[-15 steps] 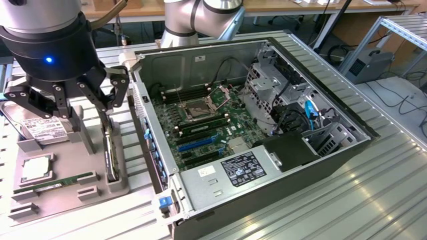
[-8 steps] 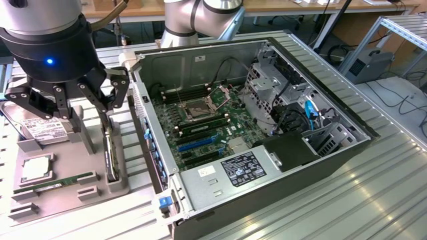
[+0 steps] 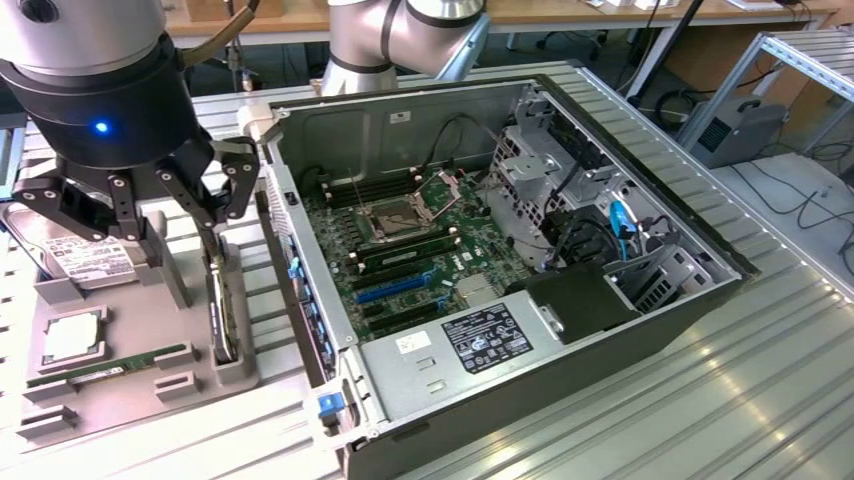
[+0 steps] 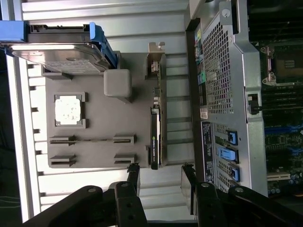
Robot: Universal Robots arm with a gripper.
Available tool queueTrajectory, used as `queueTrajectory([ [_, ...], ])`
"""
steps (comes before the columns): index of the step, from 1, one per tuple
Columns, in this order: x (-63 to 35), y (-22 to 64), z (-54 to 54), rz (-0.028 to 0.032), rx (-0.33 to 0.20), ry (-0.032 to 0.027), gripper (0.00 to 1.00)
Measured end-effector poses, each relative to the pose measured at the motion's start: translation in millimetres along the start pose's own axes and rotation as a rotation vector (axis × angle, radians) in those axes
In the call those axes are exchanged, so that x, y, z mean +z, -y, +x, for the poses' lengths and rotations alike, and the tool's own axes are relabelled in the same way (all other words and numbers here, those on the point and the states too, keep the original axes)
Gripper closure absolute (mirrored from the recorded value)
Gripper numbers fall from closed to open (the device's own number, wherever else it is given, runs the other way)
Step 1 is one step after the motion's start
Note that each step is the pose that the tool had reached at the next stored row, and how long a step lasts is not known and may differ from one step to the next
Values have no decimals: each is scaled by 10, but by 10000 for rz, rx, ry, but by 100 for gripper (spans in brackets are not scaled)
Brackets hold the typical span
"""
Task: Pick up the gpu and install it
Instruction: 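Pick up the gpu and move the gpu toward the slot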
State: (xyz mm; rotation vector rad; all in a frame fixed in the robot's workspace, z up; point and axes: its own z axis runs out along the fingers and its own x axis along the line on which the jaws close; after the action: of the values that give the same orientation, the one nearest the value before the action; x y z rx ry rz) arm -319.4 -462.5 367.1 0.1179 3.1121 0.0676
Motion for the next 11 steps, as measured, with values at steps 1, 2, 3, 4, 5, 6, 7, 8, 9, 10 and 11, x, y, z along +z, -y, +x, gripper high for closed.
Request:
queueTrajectory([
  [1, 3, 0, 0, 0, 0, -1, 52],
  [2, 7, 0, 0, 0, 0, 0, 52],
  [3, 9, 1, 0, 0, 0, -1, 52],
  [4, 13, 1, 0, 0, 0, 0, 52],
  [5, 16, 1, 0, 0, 0, 0, 52],
  [6, 19, 1, 1, 0, 0, 0, 52],
  [7, 22, 1, 1, 0, 0, 0, 52],
  [8, 25, 1, 1, 0, 0, 0, 52],
  [9, 29, 1, 1, -1, 0, 1, 52],
  [10, 32, 2, 1, -1, 0, 1, 52],
  [11, 37, 2, 1, -1, 0, 0, 52],
])
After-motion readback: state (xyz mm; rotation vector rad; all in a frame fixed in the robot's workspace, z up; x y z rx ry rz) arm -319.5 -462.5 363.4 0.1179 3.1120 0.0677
